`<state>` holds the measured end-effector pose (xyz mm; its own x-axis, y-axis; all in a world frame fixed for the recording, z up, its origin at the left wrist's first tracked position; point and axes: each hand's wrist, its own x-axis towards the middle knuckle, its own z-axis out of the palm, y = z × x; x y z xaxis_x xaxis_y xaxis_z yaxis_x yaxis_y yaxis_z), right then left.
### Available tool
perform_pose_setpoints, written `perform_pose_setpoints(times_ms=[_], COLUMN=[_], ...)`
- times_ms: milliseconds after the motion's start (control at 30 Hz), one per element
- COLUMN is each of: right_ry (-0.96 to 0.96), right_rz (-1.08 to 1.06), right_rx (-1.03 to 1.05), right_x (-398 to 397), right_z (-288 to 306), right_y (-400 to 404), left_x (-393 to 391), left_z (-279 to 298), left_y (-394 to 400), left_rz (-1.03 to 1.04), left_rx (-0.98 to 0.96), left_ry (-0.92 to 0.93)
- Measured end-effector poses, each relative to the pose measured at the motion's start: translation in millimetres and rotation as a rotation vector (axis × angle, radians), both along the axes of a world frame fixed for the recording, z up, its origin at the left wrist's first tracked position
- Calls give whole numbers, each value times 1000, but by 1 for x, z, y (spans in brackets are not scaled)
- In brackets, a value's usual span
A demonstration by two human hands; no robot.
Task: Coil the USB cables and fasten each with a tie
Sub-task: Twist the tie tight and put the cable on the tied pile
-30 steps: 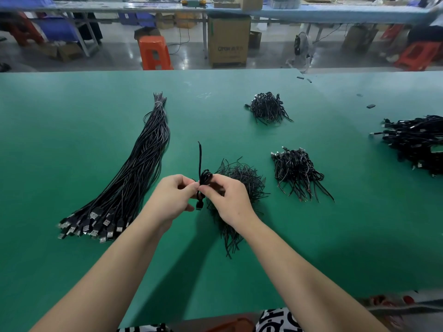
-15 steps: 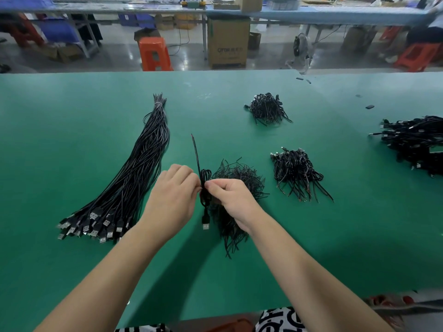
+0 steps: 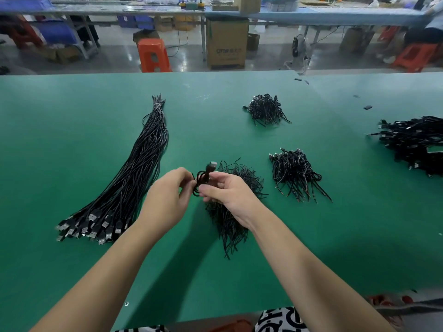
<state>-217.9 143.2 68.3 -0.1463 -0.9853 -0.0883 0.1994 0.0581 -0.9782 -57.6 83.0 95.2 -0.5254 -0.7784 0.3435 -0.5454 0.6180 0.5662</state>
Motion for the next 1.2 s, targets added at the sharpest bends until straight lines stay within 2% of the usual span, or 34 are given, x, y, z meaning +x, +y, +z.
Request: perform_pose_setpoints(times_ms=[133, 200, 267, 333, 400, 500, 600, 733, 800, 900, 1100, 1200], right_ry=[155, 186, 244, 259, 190, 65, 56, 30, 31, 149, 169, 308], right_rz=[-102, -130, -134, -124, -99, -17, -62, -81, -16, 15, -112, -190], right_rx=[17, 34, 52, 72, 112, 191, 203, 45, -17, -75, -99, -92], right_x=[0, 2, 3, 4, 4, 3, 3, 8, 7, 8, 13, 12], right_z=[-3, -2, -2, 0, -1, -2, -5, -4, -1, 2, 2, 1], right_y=[-3, -2, -1, -1, -2, -2, -3, -2, -1, -2, -3, -2], left_x=[-5, -6, -6, -5, -3, -1, -1, -1, 1, 1, -2, -1], left_z=[-2, -2, -2, -2, -4, -10, -13, -13, -12, -9, -9, -6], left_y=[3, 4, 5, 6, 5, 6, 7, 8, 4, -2, 0, 2], left_rz=[51, 40, -1, -56, -108, -183, -188, -55, 21, 74, 71, 89], left_rx=[181, 145, 20, -262, -540, -648, -520, -81, 78, 269, 375, 325], left_ry=[94, 87, 30, -96, -236, -278, -226, -9, 135, 259, 273, 227])
